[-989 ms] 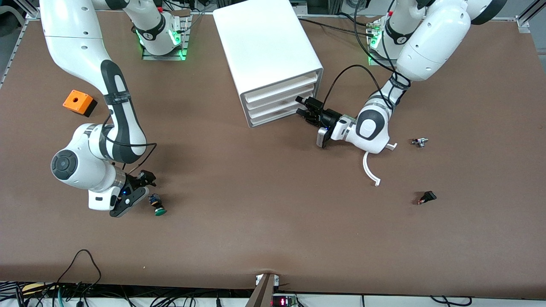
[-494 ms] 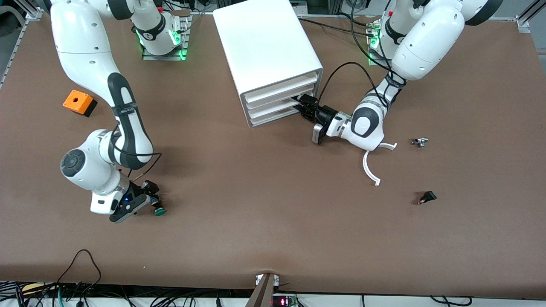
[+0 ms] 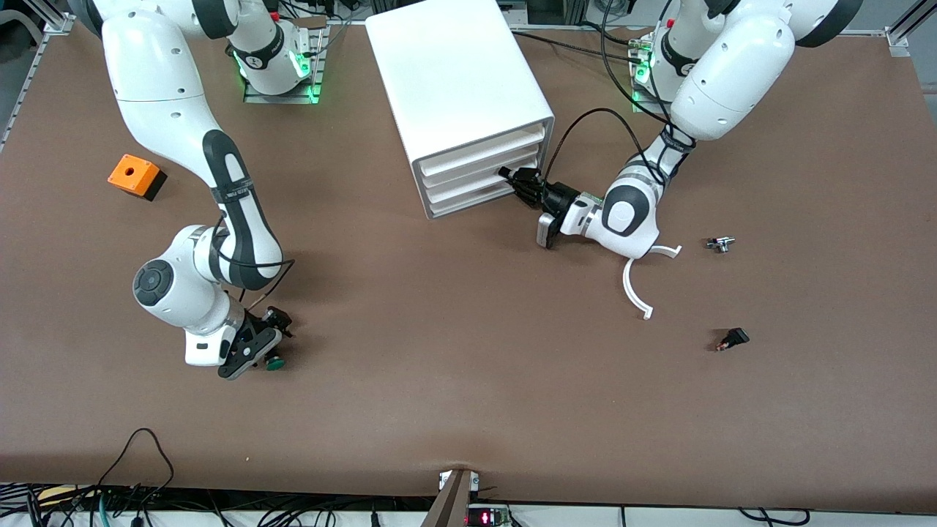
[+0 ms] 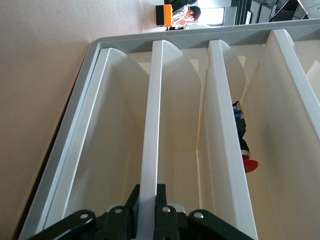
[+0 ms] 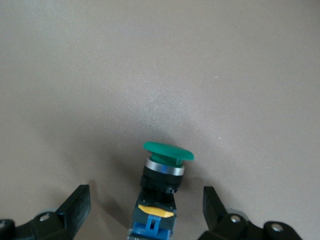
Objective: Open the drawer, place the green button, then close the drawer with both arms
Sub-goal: 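Pull the drawer open with the left gripper while the right gripper carries the button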
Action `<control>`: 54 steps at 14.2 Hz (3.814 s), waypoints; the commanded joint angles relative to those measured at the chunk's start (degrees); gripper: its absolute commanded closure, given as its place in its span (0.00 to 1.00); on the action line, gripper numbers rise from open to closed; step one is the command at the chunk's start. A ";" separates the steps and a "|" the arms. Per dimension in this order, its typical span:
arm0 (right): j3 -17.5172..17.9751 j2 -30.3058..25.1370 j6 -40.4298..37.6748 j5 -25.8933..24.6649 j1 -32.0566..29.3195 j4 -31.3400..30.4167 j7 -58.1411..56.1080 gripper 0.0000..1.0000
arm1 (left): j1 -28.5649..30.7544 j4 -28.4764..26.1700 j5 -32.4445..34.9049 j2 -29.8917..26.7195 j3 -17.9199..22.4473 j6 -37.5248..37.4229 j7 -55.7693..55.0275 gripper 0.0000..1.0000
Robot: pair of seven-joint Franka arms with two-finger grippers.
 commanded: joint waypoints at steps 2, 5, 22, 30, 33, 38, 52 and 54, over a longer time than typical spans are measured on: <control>0.21 1.21 0.66 1.53 -0.44 0.38 -2.60 0.05 | 0.57 -0.35 -1.88 -0.40 0.11 0.19 1.65 1.00; 0.12 1.13 0.49 1.61 -0.79 0.38 -2.69 0.23 | 0.66 0.27 -1.88 -0.31 0.55 0.27 0.86 1.00; 0.47 -3.00 -2.22 0.65 0.18 2.30 -2.69 0.82 | 2.33 8.71 -1.09 -0.31 4.77 0.19 -8.63 1.00; 0.29 -4.32 -13.40 -3.74 6.93 13.64 -2.60 0.82 | 3.91 9.93 -1.01 0.30 7.49 0.19 -8.63 1.00; 0.12 -4.85 -16.56 -5.41 12.12 15.67 -2.34 0.82 | 3.91 11.95 -1.01 1.45 8.98 0.19 -8.63 1.00; 0.03 -6.70 -18.93 -5.42 17.13 16.19 -2.78 0.81 | 3.82 13.36 -1.01 1.80 10.13 0.19 -10.30 1.00; 1.96 -5.03 -19.81 -10.51 30.49 18.48 -17.98 0.82 | 4.26 17.14 0.31 4.00 11.71 -0.16 -9.69 0.00; 2.05 -5.03 -20.08 -14.01 32.42 18.48 -17.98 0.82 | 4.61 17.06 0.31 3.82 11.71 -0.43 -9.86 0.00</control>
